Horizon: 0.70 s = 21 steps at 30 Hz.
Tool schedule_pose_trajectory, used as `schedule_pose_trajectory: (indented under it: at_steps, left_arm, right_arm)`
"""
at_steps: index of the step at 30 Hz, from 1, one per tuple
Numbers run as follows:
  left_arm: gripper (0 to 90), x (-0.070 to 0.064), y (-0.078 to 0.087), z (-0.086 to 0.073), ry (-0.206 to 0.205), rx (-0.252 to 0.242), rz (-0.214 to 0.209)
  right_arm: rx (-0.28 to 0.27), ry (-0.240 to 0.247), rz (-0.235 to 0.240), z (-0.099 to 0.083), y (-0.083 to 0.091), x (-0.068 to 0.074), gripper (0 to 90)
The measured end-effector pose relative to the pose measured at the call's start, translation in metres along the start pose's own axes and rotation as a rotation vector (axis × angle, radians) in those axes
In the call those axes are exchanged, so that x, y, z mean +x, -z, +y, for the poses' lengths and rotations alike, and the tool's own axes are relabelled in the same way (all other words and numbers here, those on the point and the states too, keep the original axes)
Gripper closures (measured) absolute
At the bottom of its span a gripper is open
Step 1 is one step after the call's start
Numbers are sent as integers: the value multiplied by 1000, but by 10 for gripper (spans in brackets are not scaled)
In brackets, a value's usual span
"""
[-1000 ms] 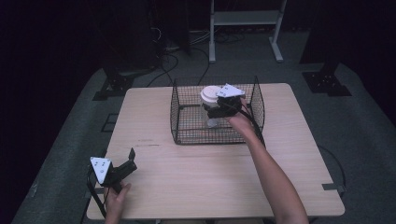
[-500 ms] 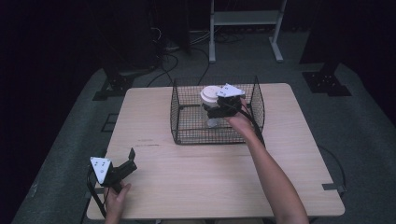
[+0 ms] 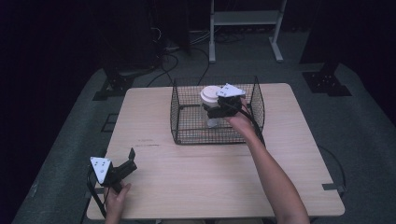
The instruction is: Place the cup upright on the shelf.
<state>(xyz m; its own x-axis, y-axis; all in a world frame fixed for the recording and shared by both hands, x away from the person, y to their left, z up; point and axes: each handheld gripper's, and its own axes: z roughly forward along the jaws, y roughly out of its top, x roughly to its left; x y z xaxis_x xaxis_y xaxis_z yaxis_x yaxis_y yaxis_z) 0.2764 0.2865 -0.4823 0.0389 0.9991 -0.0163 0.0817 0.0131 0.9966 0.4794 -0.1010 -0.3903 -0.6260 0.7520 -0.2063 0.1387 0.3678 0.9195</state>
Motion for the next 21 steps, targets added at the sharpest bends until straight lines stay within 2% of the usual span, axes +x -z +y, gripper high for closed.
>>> schedule_pose_trajectory:
  at_steps: [11, 21]
  left_arm:
    - [0, 0, 0, 0, -1, 0, 2]
    - [0, 0, 0, 0, -2, 1, 2]
  right_arm:
    - [-24, 9, 4, 8, 8, -1, 26]
    - [-63, 15, 0, 19, 27, -4, 26]
